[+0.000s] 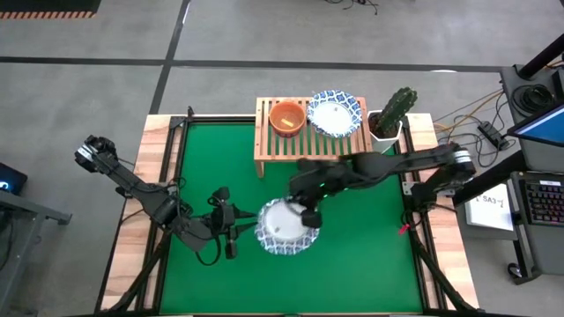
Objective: Place and stack bowls onto a shelf
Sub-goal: Stack the big white bowl on the big white bowl on the shelf
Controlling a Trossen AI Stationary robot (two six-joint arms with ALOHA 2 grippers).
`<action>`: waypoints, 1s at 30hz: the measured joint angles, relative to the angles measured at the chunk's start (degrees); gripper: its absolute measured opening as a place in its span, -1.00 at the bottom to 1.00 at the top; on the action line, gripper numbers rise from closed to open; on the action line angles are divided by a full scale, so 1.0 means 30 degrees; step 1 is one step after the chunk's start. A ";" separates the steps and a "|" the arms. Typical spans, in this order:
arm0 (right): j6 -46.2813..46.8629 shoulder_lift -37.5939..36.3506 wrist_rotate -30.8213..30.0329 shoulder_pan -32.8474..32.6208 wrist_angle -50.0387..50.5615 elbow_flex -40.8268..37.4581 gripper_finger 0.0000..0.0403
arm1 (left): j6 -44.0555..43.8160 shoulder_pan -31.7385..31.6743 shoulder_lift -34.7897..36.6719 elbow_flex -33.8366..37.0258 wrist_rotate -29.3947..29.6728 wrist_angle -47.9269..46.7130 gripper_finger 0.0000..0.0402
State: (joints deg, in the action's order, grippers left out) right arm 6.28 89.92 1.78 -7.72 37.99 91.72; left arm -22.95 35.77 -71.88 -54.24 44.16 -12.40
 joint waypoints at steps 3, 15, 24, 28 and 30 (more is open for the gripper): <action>-0.0676 -0.1532 -0.0346 0.0301 0.0091 -0.0042 -0.96 | 0.0015 0.0110 0.0000 -0.0036 -0.0324 -0.0913 -0.61; -0.1347 -0.6237 -0.4451 0.6351 0.2359 -0.0015 -0.96 | 0.0211 0.0067 0.1476 -0.0014 0.0703 -0.6007 -0.61; -0.0772 -0.6302 -0.3460 1.2469 0.3018 0.0002 -0.96 | 0.1631 0.0043 0.2722 -0.0014 0.1158 -0.6182 -0.61; -0.0135 -0.5388 -0.3169 1.5059 0.3056 -0.0009 -0.96 | 0.2399 0.0043 0.2783 -0.0007 0.2061 -0.6186 -0.61; 0.0441 -0.4980 -0.2767 1.5913 0.3021 -0.0020 -0.96 | 0.2503 0.0043 0.2783 -0.0007 0.2354 -0.6172 -0.61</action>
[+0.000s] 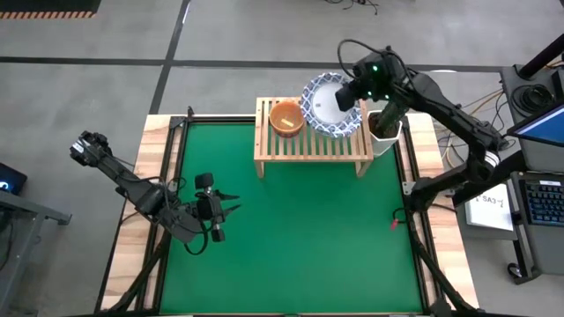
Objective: Place and stack bowls onto a shelf
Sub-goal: Stack the big white bowl on the big white bowl on the shelf, then return to Home Position
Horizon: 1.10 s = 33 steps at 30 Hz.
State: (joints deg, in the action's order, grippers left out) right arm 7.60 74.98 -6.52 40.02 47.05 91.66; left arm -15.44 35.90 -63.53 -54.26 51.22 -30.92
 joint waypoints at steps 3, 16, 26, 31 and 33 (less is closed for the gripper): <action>0.0532 0.0599 0.0322 0.0859 -0.0059 0.0000 -0.95 | -0.0007 0.0000 0.0000 0.0014 0.0014 -0.0006 -0.61; 0.0115 0.1965 0.0159 0.1447 0.0356 0.0000 -0.61 | -0.0007 0.0000 0.0000 0.0022 -0.0037 -0.0401 -0.61; 0.0100 0.1129 -0.1623 0.1425 0.1151 0.0171 -0.53 | -0.0013 0.0000 0.0000 0.0022 -0.0045 -0.0495 -0.61; -0.0709 0.0754 -0.2879 0.1428 0.2563 0.0686 -0.51 | -0.0058 0.0000 0.0000 0.0022 -0.0045 -0.0563 -0.61; -0.0669 0.0473 -0.2680 0.1418 0.2947 0.0729 -0.52 | -0.0082 0.0000 0.0000 0.0023 -0.0052 -0.0764 -0.61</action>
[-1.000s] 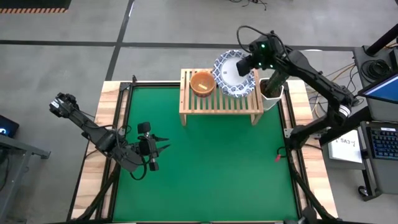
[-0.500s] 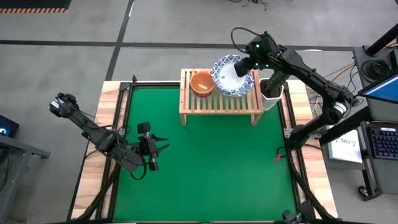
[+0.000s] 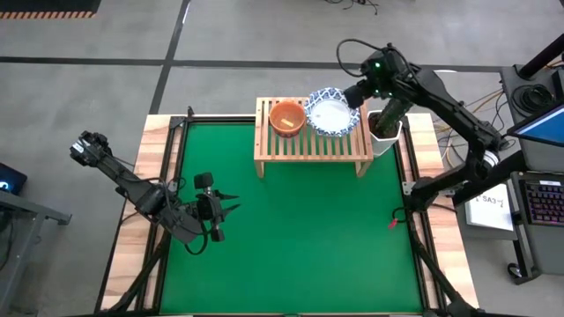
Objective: Place and stack bowls onto a shelf
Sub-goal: Return to Home Position
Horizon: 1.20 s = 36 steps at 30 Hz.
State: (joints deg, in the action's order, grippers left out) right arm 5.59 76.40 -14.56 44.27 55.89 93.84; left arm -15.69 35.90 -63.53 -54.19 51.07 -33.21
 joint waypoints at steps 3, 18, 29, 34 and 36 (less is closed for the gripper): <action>-0.0086 -0.0655 0.1847 -0.0288 0.0138 -0.0284 -0.55 | 0.0090 0.0007 0.0030 0.0203 -0.0329 -0.0549 -0.61; -0.4309 -0.8996 0.9354 -0.7667 -1.1009 -1.3197 -0.71 | 0.0761 0.0036 0.6857 0.6467 -0.1867 0.2770 -0.62; -0.4054 -1.3990 0.9506 -0.8838 -1.8266 -2.1969 -0.71 | 0.1131 -0.0095 1.5115 1.1411 -0.1865 0.4972 -0.62; -0.4016 -1.5308 0.9512 -0.8838 -1.9863 -2.4082 -0.71 | 0.2314 -0.0095 1.8272 1.2498 -0.1880 0.6300 -0.62; -0.3865 -1.5748 0.9513 -0.8838 -2.0777 -2.4967 -0.71 | 0.2762 -0.0095 1.9272 1.2768 -0.1856 0.6766 -0.62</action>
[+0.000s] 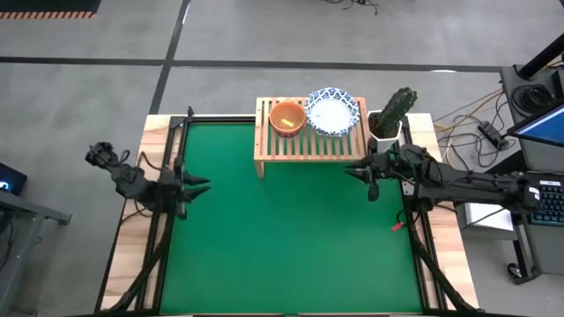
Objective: Place and stack bowls onto a shelf
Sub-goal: Return to Home Position
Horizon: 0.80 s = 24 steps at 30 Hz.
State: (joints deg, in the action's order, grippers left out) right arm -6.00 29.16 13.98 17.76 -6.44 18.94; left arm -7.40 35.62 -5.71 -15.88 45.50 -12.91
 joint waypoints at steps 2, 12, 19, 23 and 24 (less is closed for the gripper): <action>0.0151 -0.0429 0.0035 0.0000 -0.0973 -0.0862 -0.71 | 0.0259 0.0000 0.0870 0.0320 0.0138 0.0285 -0.62; 0.1086 -0.2978 0.0505 0.0051 -0.3179 -0.4072 -0.71 | 0.1083 -0.0252 0.1553 0.1602 0.0929 0.2839 -0.62; 0.1144 -0.5489 0.0962 0.0051 -0.3193 -0.5202 -0.71 | 0.1437 -0.1116 0.0789 0.2093 0.0850 0.3848 -0.62; 0.1314 -0.7093 0.1071 0.0052 -0.2984 -0.5989 -0.71 | 0.1521 -0.1923 0.0158 0.2258 0.0800 0.5119 -0.62; 0.1326 -0.7455 0.1065 0.0058 -0.2811 -0.6050 -0.71 | 0.2075 -0.2228 -0.0069 0.2443 0.0710 0.6139 -0.62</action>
State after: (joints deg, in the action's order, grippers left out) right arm -2.02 6.79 17.17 17.93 -14.87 0.79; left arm -1.18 28.93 -5.92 -8.56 47.63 5.51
